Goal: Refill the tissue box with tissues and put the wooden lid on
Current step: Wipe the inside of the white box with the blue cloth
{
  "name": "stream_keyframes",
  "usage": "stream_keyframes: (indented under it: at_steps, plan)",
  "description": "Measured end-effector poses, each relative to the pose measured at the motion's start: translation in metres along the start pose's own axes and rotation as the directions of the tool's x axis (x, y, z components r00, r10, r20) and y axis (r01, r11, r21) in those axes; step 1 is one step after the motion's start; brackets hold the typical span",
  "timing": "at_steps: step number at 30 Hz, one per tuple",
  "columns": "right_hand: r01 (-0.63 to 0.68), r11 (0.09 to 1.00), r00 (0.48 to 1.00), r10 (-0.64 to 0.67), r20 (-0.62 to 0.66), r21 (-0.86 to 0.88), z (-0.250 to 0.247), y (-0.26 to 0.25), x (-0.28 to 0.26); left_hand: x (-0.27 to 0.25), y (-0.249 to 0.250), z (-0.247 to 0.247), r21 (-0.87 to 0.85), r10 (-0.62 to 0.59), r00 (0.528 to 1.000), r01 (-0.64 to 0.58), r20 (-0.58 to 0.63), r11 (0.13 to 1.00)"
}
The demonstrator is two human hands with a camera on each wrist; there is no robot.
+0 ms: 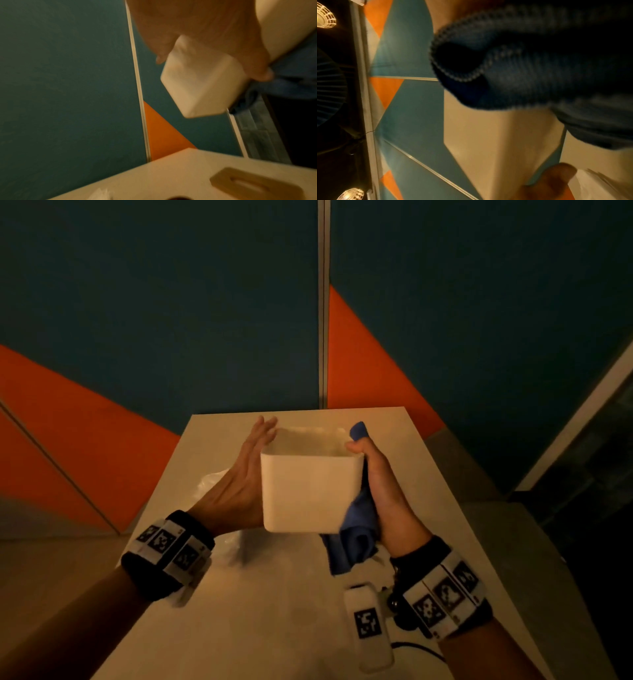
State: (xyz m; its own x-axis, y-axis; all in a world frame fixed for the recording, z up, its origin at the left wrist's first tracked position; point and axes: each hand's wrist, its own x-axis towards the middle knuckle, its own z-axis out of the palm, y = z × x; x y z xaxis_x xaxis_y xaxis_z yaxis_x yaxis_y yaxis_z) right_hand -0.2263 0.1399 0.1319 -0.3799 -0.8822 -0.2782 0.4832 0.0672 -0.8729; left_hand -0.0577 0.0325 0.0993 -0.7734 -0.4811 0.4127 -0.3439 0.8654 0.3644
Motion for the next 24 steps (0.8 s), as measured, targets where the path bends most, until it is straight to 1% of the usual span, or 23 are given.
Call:
stream_keyframes:
  at_steps: [1, 2, 4, 5, 6, 7, 9, 10, 12, 13, 14, 16, 18, 19, 20, 21, 22, 23, 24]
  plan:
    - [0.011, 1.000, 0.998, -0.009, -0.070, 0.026, -0.001, 0.006, 0.005, -0.002, 0.000, -0.001, 0.145, 0.044, 0.999, -0.041, -0.016, 0.989]
    - [0.024, 0.999, 0.992, -0.020, -0.122, 0.036, -0.002, 0.011, 0.009, -0.005, 0.003, -0.001, 0.233, 0.073, 0.997, -0.066, -0.022, 0.970]
    - [0.044, 0.999, 0.980, -0.039, -0.195, 0.024, 0.000, 0.016, 0.012, -0.011, 0.016, 0.007, 0.344, 0.105, 0.994, -0.097, -0.004, 0.934]
    - [0.062, 0.998, 0.973, -0.059, -0.221, 0.002, 0.001, 0.018, 0.012, -0.013, 0.025, 0.015, 0.422, 0.116, 0.993, -0.107, 0.004, 0.900]
    - [0.093, 0.995, 0.967, -0.099, -0.234, -0.038, 0.005, 0.022, 0.013, -0.014, 0.035, 0.023, 0.482, 0.098, 0.995, -0.082, -0.009, 0.873]
    - [0.126, 0.988, 0.960, -0.144, -0.239, -0.086, 0.009, 0.024, 0.010, -0.013, 0.042, 0.030, 0.504, 0.071, 0.996, -0.033, -0.055, 0.863]
    - [0.182, 0.965, 0.931, -0.231, -0.283, -0.188, 0.016, 0.031, 0.004, -0.008, 0.047, 0.036, 0.451, 0.055, 0.981, 0.036, -0.188, 0.892]
    - [0.235, 0.939, 0.907, -0.305, -0.290, -0.252, 0.019, 0.033, 0.002, -0.006, 0.044, 0.035, 0.394, 0.065, 0.970, 0.033, -0.234, 0.919]
    - [0.332, 0.846, 0.855, -0.457, -0.247, -0.417, 0.024, 0.035, -0.003, -0.005, 0.037, 0.029, 0.244, 0.087, 0.957, -0.017, -0.278, 0.970]
    - [0.338, 0.802, 0.839, -0.494, -0.229, -0.493, 0.024, 0.036, -0.005, -0.004, 0.034, 0.025, 0.171, 0.103, 0.951, -0.054, -0.292, 0.984]
    - [0.320, 0.785, 0.835, -0.498, -0.233, -0.531, 0.023, 0.034, -0.005, -0.004, 0.031, 0.023, 0.122, 0.124, 0.945, -0.091, -0.303, 0.988]
    - [0.291, 0.799, 0.829, -0.485, -0.279, -0.526, 0.017, 0.028, 0.000, -0.004, 0.025, 0.018, 0.094, 0.175, 0.932, -0.153, -0.318, 0.984]
    - [0.301, 0.852, 0.820, -0.460, -0.339, -0.427, 0.005, 0.019, 0.011, -0.004, 0.018, 0.015, 0.086, 0.207, 0.915, -0.188, -0.347, 0.978]
    - [0.306, 0.892, 0.823, -0.424, -0.378, -0.333, -0.001, 0.015, 0.016, -0.003, 0.015, 0.013, 0.079, 0.213, 0.903, -0.198, -0.374, 0.977]
    - [0.297, 0.935, 0.839, -0.353, -0.414, -0.195, -0.007, 0.011, 0.020, -0.003, 0.014, 0.011, 0.075, 0.209, 0.892, -0.196, -0.401, 0.978]
    - [0.279, 0.960, 0.877, -0.255, -0.407, -0.001, -0.015, 0.010, 0.026, -0.001, 0.012, 0.010, 0.068, 0.197, 0.883, -0.186, -0.427, 0.980]
    - [0.237, 0.958, 0.916, -0.164, -0.366, 0.163, -0.020, 0.008, 0.029, 0.001, 0.012, 0.010, 0.055, 0.187, 0.874, -0.181, -0.448, 0.982]
    - [0.199, 0.939, 0.944, -0.106, -0.313, 0.280, -0.027, 0.006, 0.033, 0.003, 0.012, 0.009, 0.044, 0.186, 0.862, -0.187, -0.471, 0.981]
    - [0.186, 0.912, 0.953, -0.076, -0.294, 0.366, -0.031, 0.006, 0.032, 0.005, 0.012, 0.009, 0.038, 0.192, 0.855, -0.198, -0.482, 0.979]
